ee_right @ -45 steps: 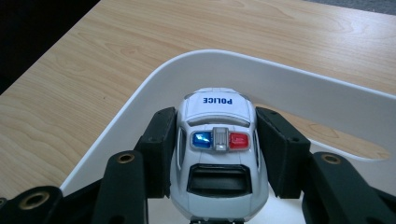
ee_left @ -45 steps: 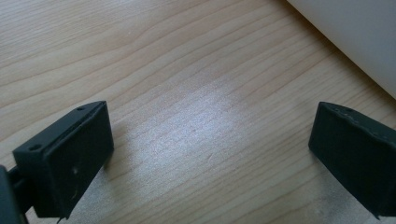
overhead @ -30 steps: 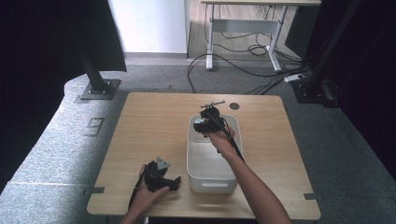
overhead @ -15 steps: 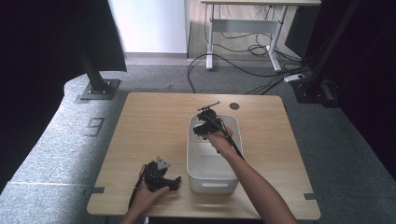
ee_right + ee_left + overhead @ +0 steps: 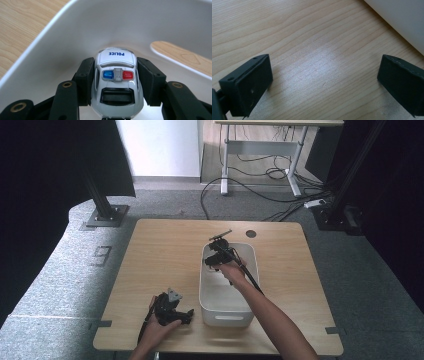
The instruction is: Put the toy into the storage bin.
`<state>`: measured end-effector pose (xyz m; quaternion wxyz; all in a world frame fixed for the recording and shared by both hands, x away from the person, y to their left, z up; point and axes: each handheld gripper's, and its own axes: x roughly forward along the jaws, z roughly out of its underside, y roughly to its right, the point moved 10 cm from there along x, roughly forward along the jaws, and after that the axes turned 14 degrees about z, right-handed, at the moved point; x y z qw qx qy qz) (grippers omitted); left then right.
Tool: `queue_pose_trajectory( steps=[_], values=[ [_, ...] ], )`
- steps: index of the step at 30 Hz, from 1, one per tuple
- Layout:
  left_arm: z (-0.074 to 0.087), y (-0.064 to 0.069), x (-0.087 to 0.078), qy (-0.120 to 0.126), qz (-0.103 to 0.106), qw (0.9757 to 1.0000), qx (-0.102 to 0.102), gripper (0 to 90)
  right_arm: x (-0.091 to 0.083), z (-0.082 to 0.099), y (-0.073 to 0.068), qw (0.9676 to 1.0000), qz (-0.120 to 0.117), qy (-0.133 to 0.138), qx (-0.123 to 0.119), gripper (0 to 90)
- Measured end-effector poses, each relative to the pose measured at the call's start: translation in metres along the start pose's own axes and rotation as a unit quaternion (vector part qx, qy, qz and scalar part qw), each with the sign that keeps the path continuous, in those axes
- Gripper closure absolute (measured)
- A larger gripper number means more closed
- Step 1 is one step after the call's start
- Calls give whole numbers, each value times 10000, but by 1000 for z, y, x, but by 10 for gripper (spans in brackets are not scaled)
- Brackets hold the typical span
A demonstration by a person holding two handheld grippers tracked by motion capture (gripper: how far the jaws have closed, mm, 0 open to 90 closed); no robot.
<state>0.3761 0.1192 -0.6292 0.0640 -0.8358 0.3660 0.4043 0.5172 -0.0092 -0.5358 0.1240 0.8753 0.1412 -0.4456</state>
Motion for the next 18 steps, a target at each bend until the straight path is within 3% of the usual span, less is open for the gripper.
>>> queue_pose_trajectory(
  steps=[8,18],
  values=[
    [0,0,0,1,-2,10000,-1,0,12,9,3,9993,237,-229,-172,498],
    [0,0,0,9,-4,10000,-1,0,18,17,-1,9989,123,-420,-176,499]
  ],
)
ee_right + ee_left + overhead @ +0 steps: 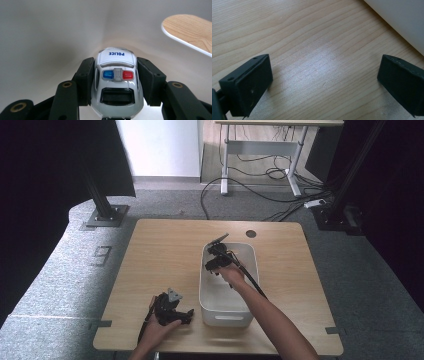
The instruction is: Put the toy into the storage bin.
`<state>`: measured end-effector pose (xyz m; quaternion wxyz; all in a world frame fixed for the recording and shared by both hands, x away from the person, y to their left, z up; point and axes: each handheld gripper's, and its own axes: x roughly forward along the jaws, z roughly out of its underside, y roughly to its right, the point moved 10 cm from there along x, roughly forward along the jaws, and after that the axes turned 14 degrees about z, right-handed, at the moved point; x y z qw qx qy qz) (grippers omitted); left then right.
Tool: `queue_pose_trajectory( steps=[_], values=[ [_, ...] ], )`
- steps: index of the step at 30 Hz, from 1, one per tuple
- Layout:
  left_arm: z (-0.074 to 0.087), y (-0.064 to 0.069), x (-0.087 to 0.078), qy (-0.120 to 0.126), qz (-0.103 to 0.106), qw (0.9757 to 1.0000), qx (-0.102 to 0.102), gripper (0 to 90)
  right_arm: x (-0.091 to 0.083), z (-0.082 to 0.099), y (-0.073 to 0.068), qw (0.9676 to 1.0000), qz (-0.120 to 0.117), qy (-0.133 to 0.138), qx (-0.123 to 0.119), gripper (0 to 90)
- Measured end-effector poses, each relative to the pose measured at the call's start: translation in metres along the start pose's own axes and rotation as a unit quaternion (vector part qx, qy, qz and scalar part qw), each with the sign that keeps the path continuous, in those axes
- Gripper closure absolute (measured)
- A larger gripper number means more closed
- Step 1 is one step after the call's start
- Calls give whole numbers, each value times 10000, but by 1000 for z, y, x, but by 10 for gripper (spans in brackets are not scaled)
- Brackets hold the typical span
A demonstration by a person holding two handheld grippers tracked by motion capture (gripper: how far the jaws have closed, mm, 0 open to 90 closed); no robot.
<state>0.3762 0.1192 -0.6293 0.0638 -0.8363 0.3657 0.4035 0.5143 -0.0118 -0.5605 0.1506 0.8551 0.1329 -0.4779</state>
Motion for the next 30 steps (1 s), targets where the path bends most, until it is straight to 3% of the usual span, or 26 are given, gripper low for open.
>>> queue_pose_trajectory(
  steps=[15,24,30],
  values=[
    [0,0,0,-1,2,10000,1,0,8,6,-1,9998,-91,-166,28,498],
    [0,0,0,-2,4,10000,5,0,16,16,-3,9991,51,-370,-211,497],
    [0,0,0,-3,4,10000,5,0,19,20,-6,9987,-9,-459,-216,497]
  ],
)
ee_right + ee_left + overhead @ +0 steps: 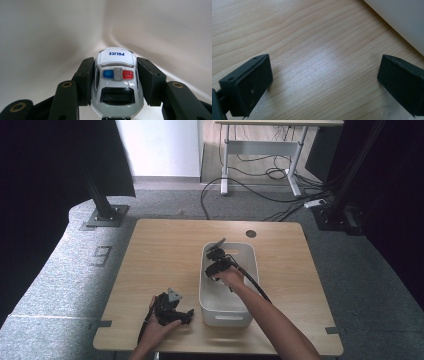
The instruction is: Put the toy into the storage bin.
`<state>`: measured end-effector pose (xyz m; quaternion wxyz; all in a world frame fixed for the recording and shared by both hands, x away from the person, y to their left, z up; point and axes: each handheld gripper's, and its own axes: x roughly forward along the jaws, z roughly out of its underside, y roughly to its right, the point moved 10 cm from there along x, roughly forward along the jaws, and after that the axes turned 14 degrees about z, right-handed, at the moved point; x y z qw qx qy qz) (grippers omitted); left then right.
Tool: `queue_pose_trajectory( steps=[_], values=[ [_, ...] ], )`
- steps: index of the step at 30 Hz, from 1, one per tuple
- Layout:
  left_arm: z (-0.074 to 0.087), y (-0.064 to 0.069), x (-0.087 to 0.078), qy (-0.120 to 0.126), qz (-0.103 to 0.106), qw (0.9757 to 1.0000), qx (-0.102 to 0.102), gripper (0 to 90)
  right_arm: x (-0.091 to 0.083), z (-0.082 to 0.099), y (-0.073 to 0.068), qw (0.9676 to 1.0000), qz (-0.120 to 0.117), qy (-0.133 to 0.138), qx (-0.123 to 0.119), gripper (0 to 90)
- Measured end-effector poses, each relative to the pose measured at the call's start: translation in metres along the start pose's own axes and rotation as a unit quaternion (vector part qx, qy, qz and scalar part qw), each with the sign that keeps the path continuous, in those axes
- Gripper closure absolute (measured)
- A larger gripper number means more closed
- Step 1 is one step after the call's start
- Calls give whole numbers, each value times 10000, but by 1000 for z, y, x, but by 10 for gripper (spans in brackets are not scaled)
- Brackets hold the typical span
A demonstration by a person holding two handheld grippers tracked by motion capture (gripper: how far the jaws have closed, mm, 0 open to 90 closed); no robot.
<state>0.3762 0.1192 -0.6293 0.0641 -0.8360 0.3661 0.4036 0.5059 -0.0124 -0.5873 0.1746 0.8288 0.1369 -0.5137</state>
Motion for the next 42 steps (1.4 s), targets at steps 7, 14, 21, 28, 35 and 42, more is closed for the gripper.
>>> queue_pose_trajectory(
  steps=[7,14,21,28,35,42],
  values=[
    [0,0,0,-1,5,10000,5,0,2,1,0,10000,-58,-45,44,495],
    [0,0,0,-1,5,10000,6,0,6,4,-1,9999,-72,-150,6,493],
    [0,0,0,-1,5,10000,7,0,7,6,-2,9997,-141,-195,-27,488],
    [0,0,0,-2,1,10000,13,0,5,2,0,9997,-164,-165,57,444],
    [0,0,0,-2,5,10000,7,0,2,1,1,9999,-59,-129,5,386],
    [0,0,0,-1,8,10000,7,0,-5,1,6,9997,146,-145,-139,283]
  ],
)
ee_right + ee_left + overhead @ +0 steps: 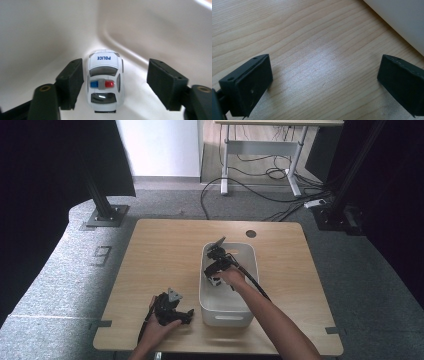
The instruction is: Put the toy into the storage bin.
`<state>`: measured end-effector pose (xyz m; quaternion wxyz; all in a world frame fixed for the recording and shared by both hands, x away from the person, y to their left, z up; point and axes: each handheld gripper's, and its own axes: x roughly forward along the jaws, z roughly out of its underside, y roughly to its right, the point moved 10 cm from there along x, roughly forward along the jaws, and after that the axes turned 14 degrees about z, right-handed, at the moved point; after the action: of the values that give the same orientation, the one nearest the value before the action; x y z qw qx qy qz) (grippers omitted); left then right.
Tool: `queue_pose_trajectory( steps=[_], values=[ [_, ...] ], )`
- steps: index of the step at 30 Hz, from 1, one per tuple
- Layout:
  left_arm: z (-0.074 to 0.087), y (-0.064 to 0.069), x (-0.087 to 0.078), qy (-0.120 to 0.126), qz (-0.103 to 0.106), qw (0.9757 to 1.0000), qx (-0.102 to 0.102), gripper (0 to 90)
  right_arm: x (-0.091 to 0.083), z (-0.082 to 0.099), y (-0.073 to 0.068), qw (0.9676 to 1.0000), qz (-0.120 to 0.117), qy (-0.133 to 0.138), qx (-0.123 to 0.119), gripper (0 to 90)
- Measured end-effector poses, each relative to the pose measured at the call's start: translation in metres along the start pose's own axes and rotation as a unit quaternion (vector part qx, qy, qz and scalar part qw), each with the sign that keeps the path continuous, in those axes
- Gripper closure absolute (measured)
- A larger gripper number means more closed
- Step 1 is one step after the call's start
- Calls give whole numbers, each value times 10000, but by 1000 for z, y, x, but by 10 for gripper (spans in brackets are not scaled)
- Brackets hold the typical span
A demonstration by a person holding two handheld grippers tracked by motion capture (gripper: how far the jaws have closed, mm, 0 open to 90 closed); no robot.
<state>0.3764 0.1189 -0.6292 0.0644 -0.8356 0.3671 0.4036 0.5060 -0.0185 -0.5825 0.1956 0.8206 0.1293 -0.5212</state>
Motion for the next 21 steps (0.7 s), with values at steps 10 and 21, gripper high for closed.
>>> queue_pose_trajectory(
  steps=[10,21],
  values=[
    [0,0,0,2,3,10000,-3,0,-23,2,6,9997,-10,185,-139,246],
    [0,0,0,3,-6,10000,-1,0,-62,-4,6,9972,-206,715,-26,234]
  ],
)
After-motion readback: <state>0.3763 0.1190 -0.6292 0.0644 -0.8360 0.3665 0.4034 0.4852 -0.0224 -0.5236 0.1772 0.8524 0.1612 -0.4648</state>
